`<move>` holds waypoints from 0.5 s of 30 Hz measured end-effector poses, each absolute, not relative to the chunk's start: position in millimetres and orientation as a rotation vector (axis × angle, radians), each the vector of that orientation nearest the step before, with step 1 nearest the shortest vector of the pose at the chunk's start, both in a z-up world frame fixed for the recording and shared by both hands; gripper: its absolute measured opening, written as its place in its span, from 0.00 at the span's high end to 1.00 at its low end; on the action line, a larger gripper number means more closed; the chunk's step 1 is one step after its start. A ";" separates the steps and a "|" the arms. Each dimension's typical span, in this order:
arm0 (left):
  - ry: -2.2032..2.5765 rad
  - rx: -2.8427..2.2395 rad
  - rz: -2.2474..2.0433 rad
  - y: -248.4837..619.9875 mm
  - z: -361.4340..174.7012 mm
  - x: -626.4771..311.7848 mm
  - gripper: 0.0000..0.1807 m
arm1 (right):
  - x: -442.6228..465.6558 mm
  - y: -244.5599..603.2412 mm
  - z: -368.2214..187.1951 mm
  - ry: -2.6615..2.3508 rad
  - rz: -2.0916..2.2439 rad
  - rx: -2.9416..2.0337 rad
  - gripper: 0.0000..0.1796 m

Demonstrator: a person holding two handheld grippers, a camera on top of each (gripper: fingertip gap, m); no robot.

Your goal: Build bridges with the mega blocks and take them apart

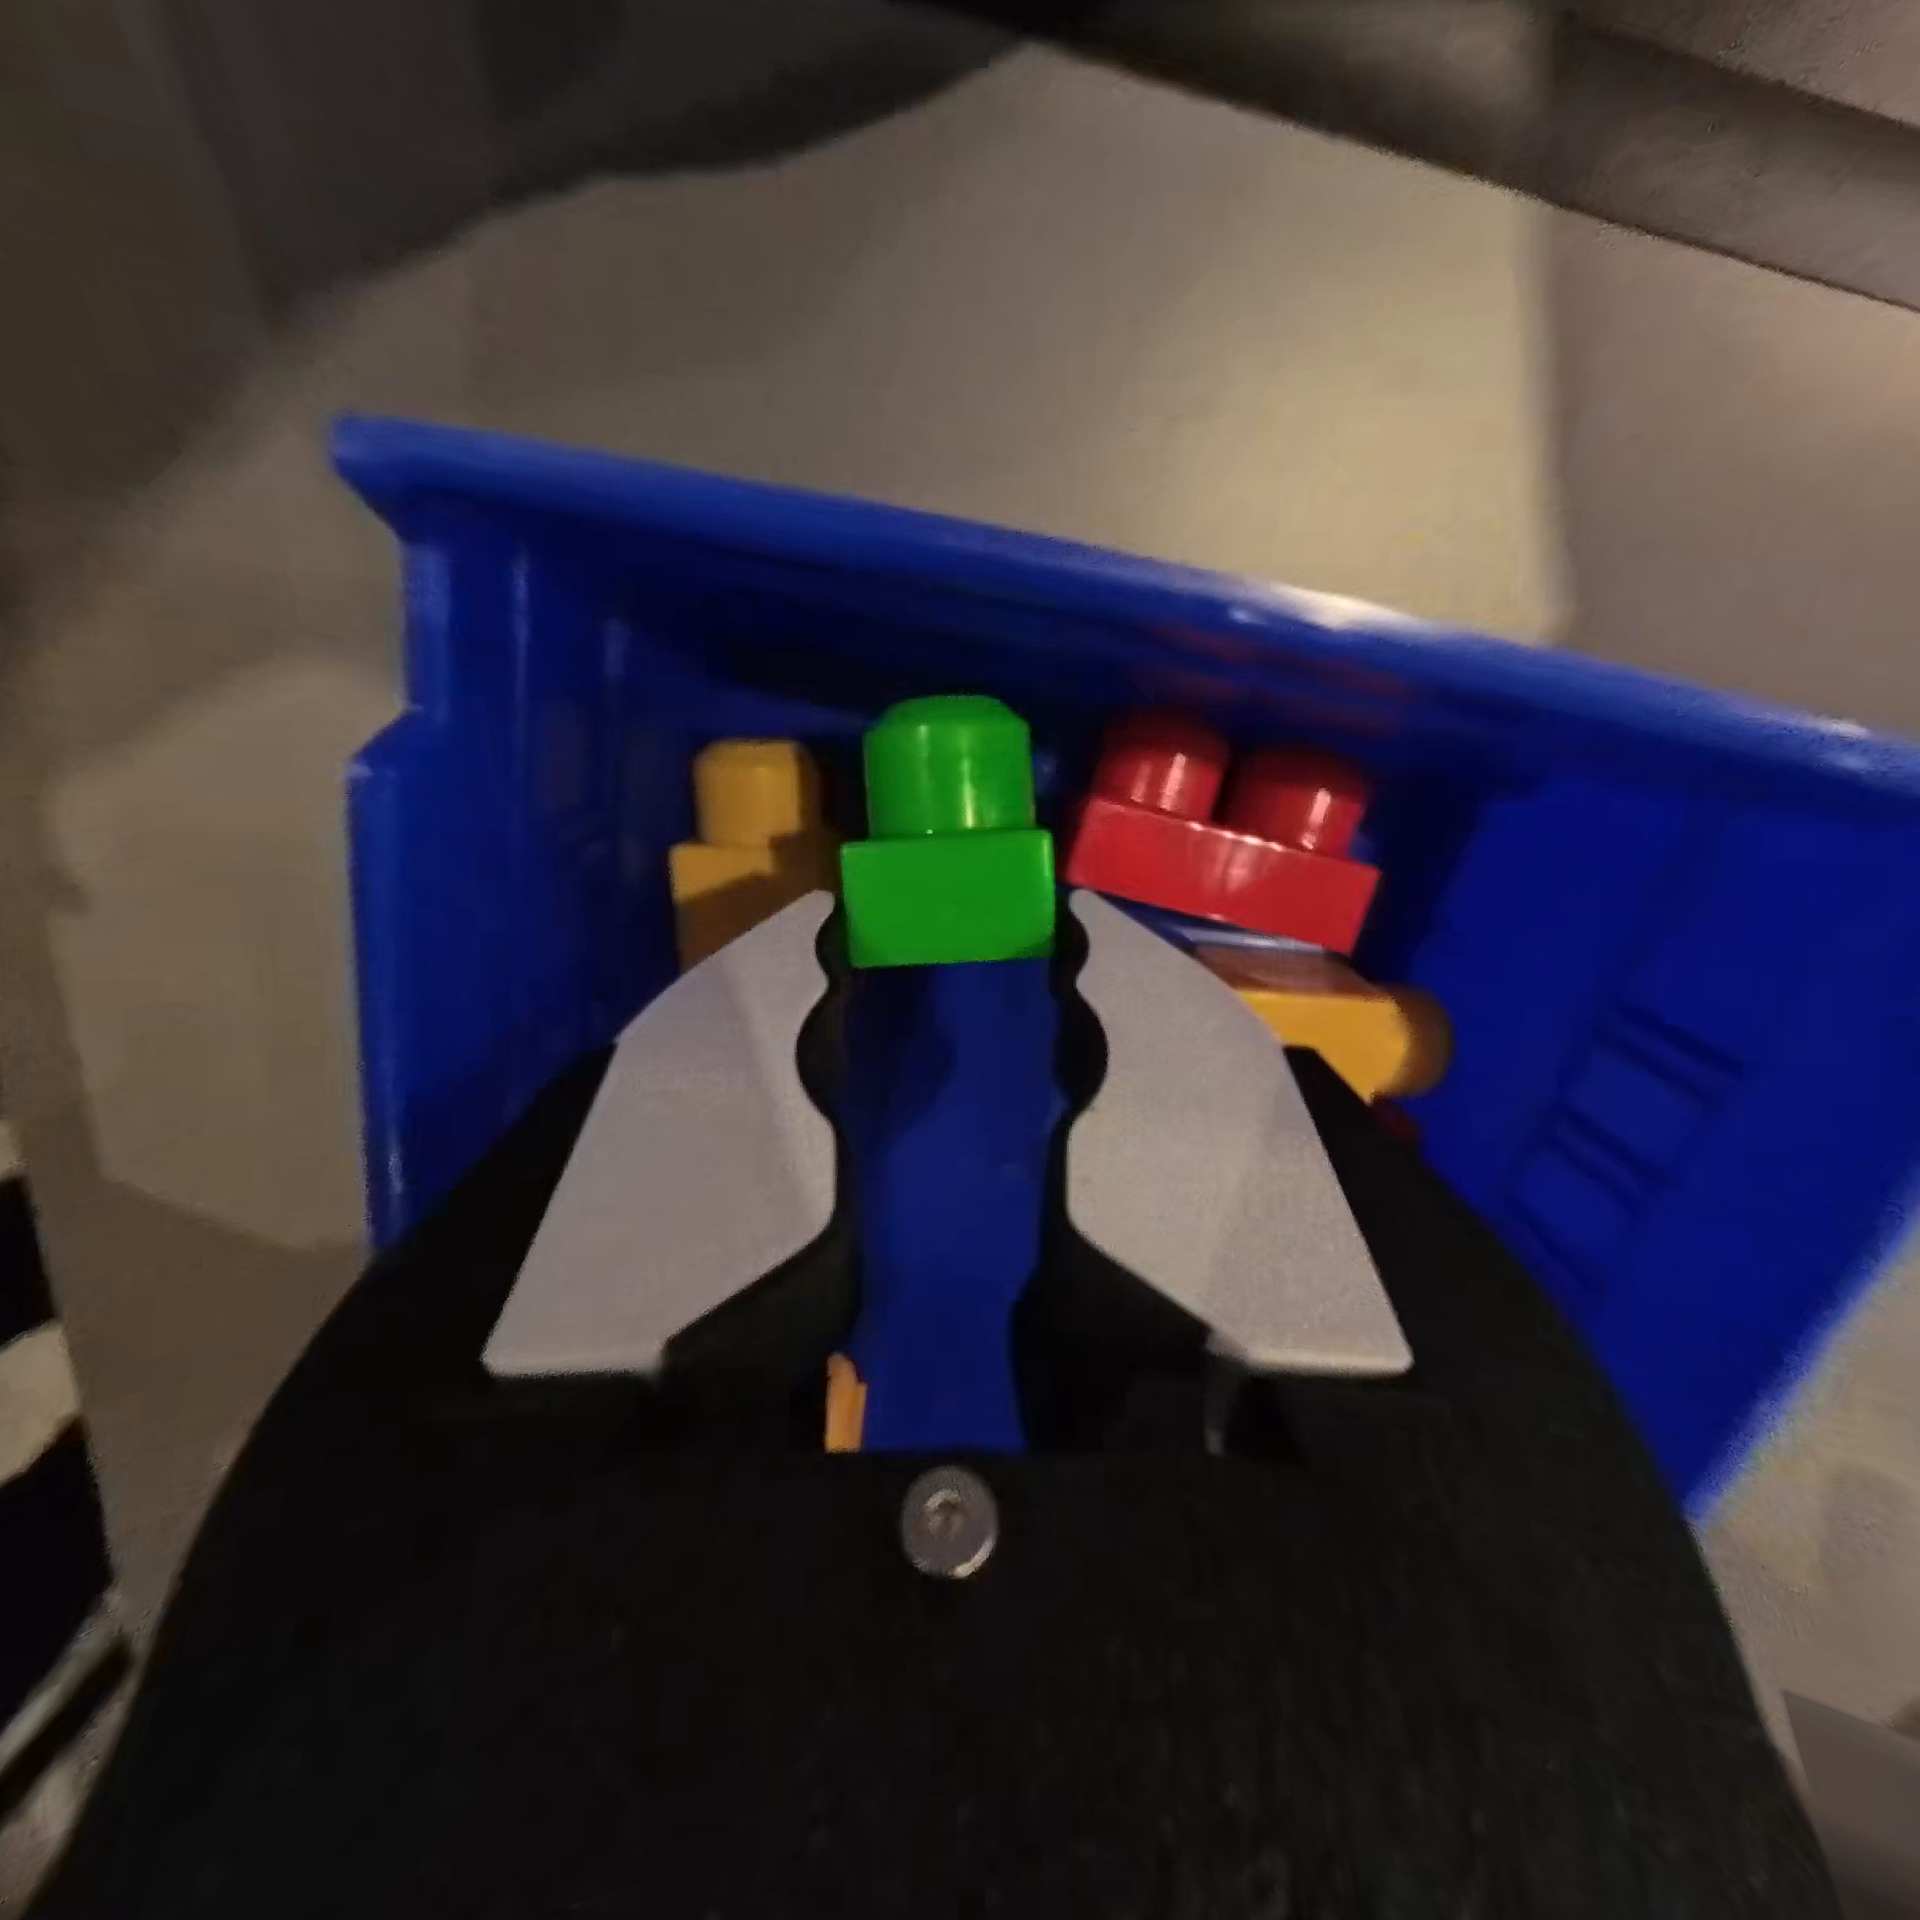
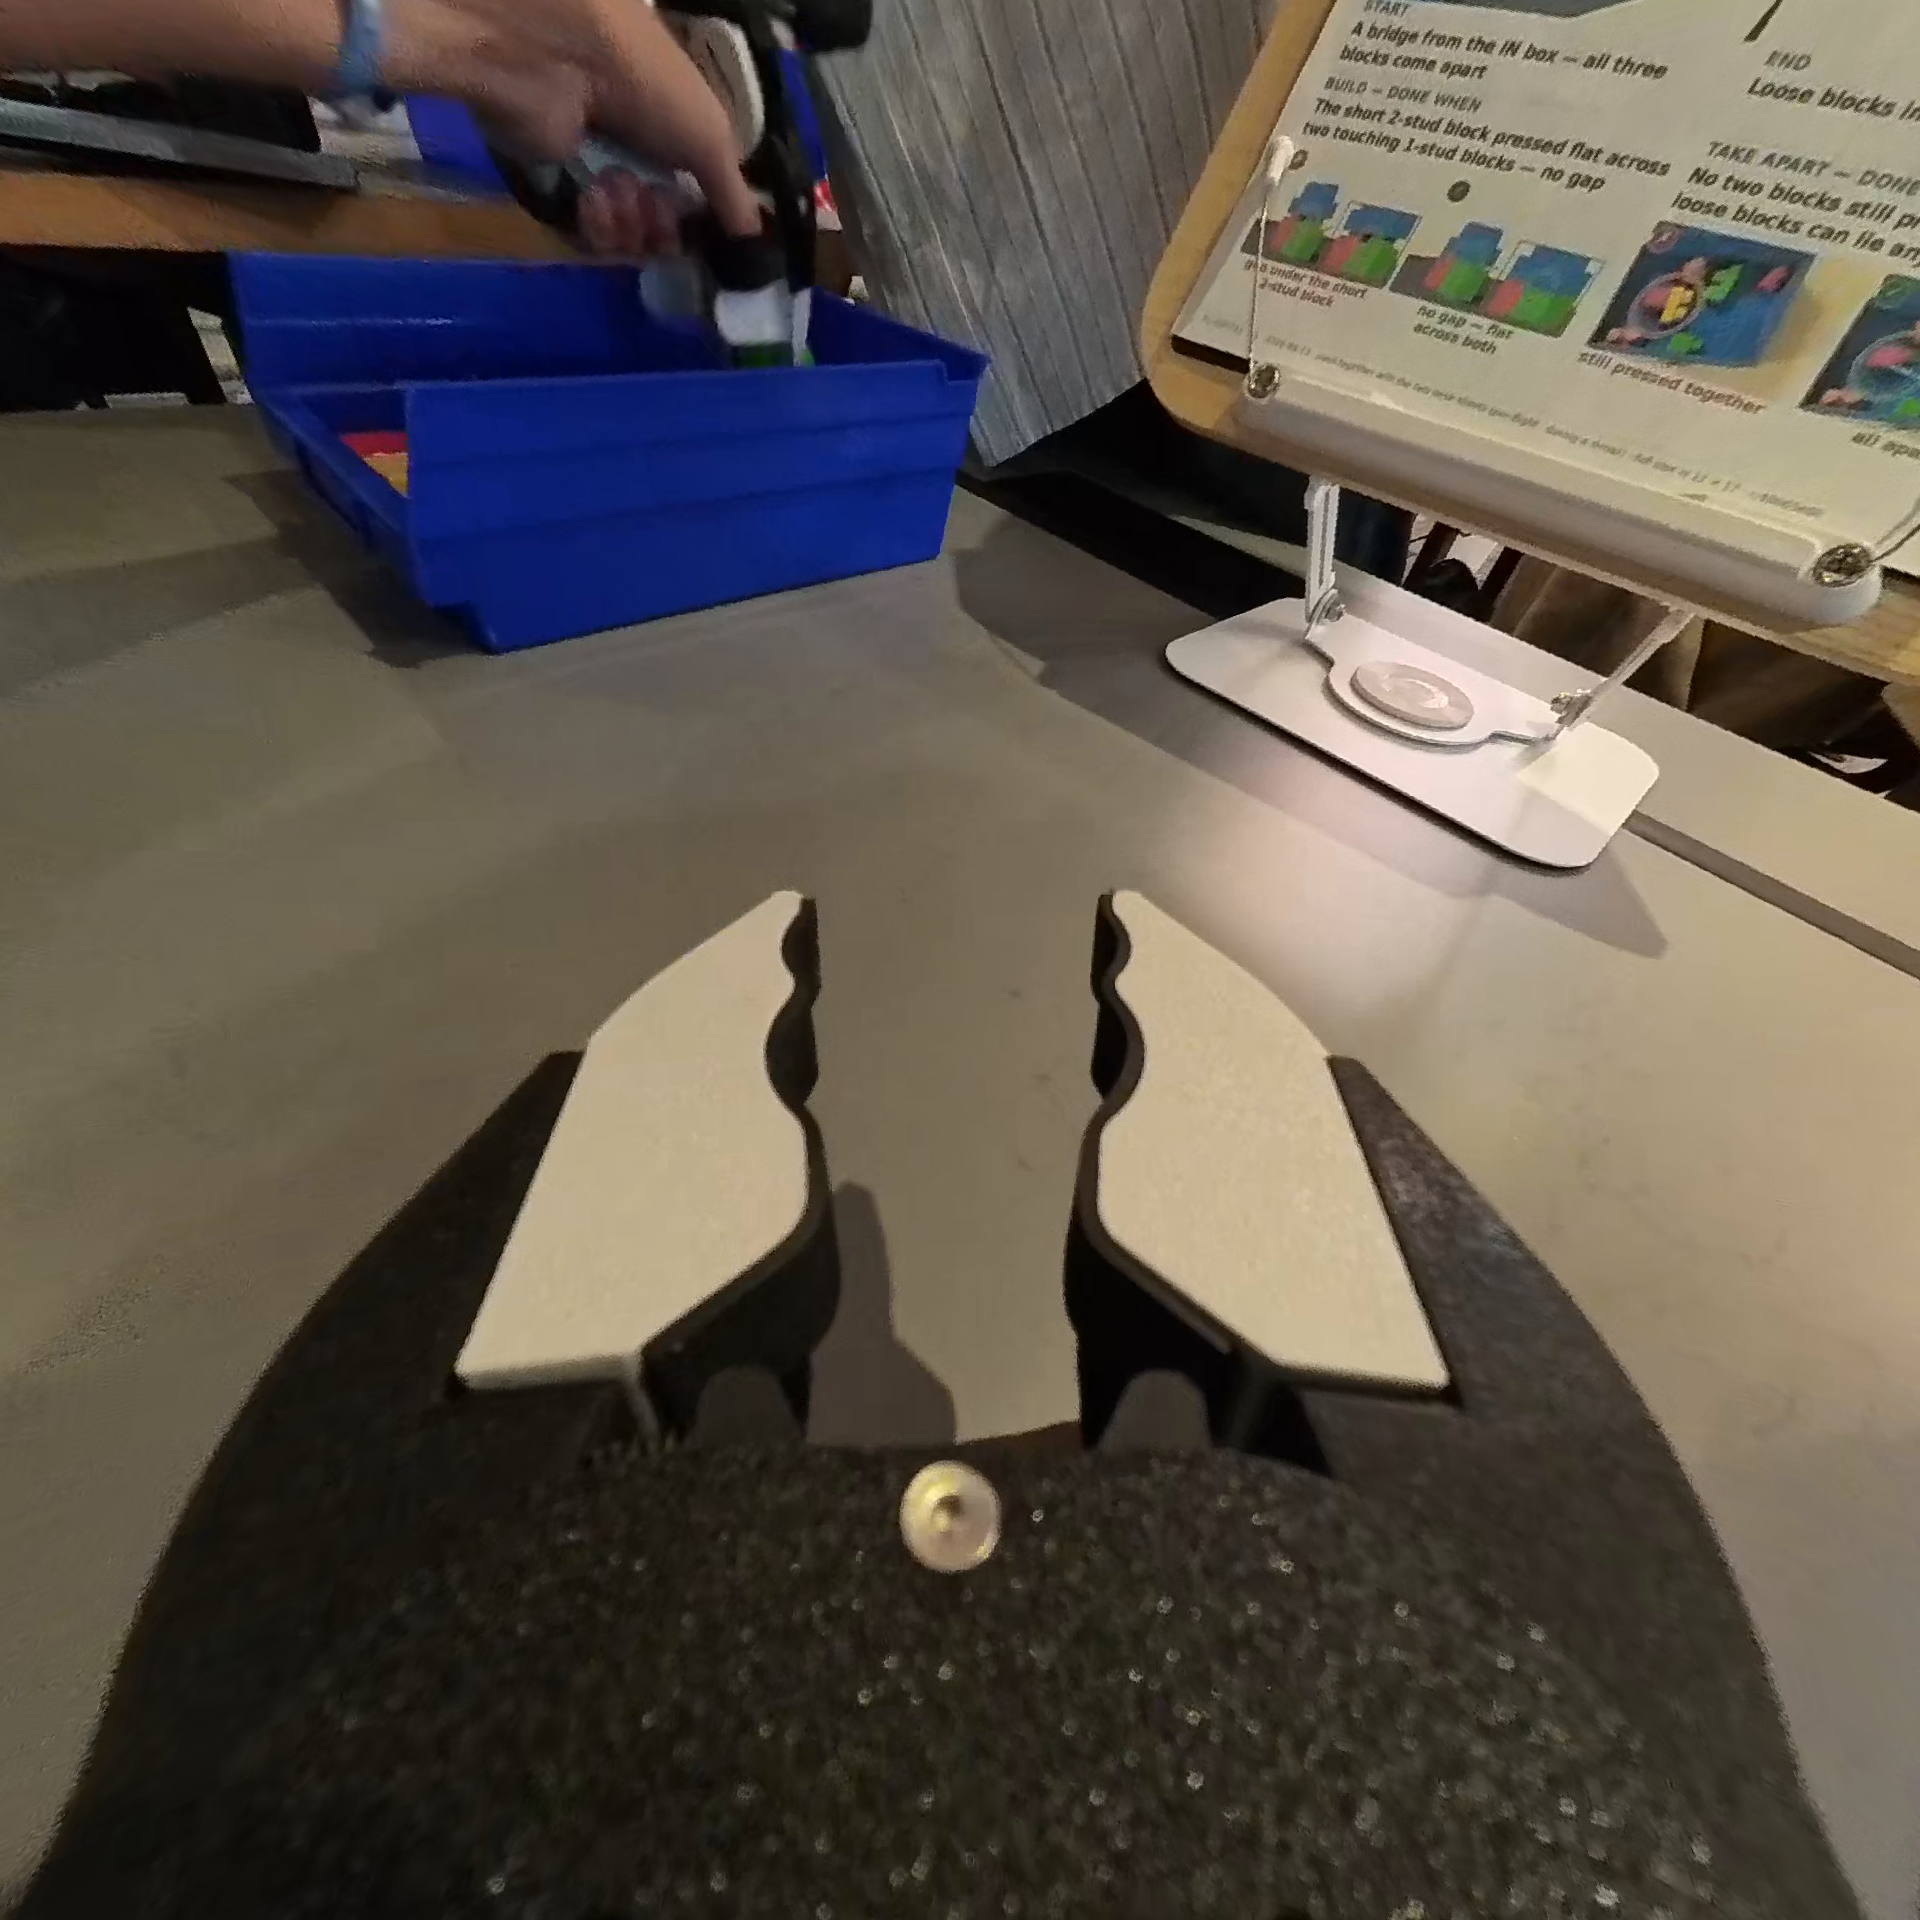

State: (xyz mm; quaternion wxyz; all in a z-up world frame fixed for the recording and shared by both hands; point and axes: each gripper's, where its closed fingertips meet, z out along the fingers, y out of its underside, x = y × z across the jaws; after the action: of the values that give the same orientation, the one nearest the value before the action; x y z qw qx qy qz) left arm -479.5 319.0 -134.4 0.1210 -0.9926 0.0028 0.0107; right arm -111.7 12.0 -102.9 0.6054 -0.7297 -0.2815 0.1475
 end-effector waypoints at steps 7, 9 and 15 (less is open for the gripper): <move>0.596 -2.473 -0.155 262.4 -25.3 -376.0 0.80 | -107.2 13.4 -99.8 -0.610 0.379 -1.687 0.74; 0.773 -2.356 -0.259 222.4 -6.7 -328.5 0.80 | -105.7 14.1 -99.0 -0.597 0.390 -1.688 0.74; 1.187 -2.192 -0.329 142.6 -55.2 -232.5 0.80 | -102.9 15.9 -98.3 -0.582 0.389 -1.686 0.74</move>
State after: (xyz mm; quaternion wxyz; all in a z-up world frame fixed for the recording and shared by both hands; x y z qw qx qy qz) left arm -232.5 142.6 -55.2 0.3083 -0.8294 0.4490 -0.1246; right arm -102.9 15.9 -98.3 0.6115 -0.7308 -0.2522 0.1685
